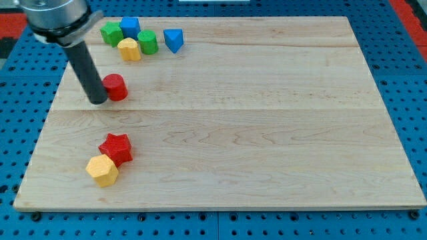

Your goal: Place the red circle into the heart to the left

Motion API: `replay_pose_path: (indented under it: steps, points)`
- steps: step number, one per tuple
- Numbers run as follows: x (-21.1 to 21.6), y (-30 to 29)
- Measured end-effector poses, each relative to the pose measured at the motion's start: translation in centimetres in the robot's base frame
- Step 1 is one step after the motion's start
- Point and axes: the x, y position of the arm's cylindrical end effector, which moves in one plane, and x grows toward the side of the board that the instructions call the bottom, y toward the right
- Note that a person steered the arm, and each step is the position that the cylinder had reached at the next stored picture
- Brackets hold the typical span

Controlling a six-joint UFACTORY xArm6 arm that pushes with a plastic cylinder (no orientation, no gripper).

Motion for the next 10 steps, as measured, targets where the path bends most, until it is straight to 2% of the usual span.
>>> replay_pose_path:
  steps: [1, 3, 5, 6, 8, 9, 10]
  points:
    - [-0.3, 3.0]
    - [-11.0, 3.1]
    - [-5.2, 4.1]
    - [-5.2, 0.4]
    - [-8.8, -0.1]
    - [-8.8, -0.3]
    - [-8.9, -3.6]
